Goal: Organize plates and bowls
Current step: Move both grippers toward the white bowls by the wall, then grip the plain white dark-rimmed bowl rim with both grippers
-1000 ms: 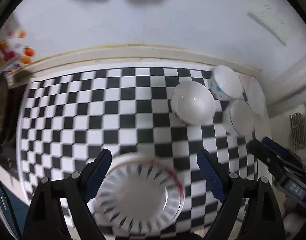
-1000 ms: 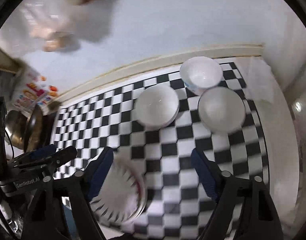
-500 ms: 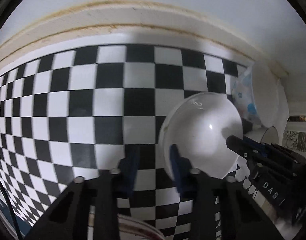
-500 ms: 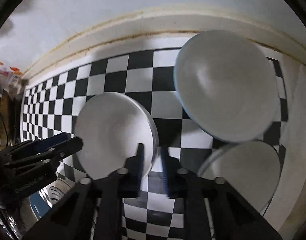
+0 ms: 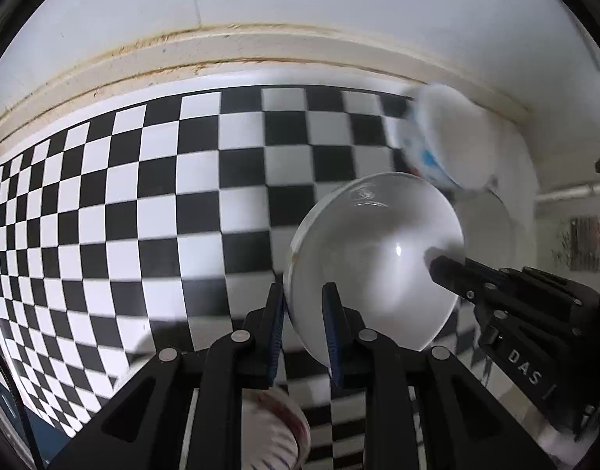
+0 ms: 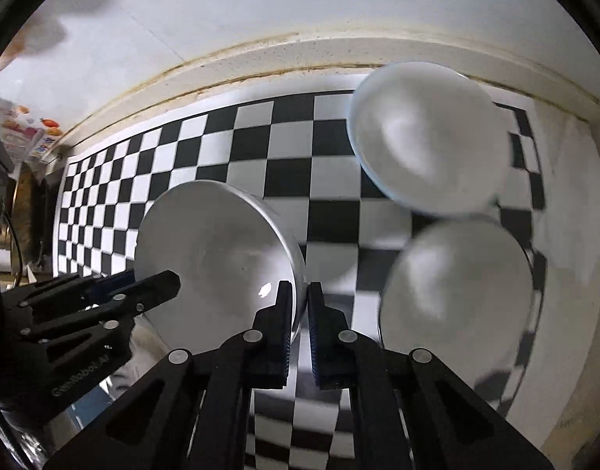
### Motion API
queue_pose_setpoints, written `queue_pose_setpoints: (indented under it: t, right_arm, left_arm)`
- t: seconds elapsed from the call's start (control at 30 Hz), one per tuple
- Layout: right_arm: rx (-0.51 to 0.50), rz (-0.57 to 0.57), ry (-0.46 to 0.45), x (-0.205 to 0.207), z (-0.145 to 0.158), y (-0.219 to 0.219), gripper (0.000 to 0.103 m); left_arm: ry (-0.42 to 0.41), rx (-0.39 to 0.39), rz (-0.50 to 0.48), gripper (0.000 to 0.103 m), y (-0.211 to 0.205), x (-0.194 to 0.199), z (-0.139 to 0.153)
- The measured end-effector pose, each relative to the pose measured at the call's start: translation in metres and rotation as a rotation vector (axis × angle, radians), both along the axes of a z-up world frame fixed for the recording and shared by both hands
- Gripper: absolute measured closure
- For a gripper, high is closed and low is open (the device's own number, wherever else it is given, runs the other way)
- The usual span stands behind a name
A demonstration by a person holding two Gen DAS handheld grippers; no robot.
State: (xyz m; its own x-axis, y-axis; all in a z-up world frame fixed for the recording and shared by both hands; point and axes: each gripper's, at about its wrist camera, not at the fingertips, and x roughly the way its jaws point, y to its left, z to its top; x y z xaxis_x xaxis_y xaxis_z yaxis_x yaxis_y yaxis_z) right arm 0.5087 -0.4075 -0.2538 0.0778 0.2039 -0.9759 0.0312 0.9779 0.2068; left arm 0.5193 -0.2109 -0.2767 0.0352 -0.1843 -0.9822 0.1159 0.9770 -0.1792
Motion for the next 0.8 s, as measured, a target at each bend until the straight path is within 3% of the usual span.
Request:
queue_pose_setpoints:
  t: [0.17,0.3,0.43,0.8]
  right_arm:
    - [0.013,-0.014,0.009,-0.052,0.017,-0.010,0.094]
    - [0.020,-0.053,0.034,-0.120,0.024,-0.018,0.094]
    - [0.030,-0.103,0.075,-0.173,0.012,-0.036,0.093]
    - [0.032,-0.175,0.139,-0.227,-0.022,-0.061,0.093]
  left_arm:
    - [0.001,-0.039,-0.062,0.086,-0.022,-0.041,0.019]
    - [0.036,-0.066,-0.109,0.086,-0.039,-0.074,0.012]
    - [0.096,-0.067,-0.150,0.086,-0.053,-0.095,-0.010]
    - [0.177,-0.014,-0.217,0.086,-0.080,-0.132,-0.056]
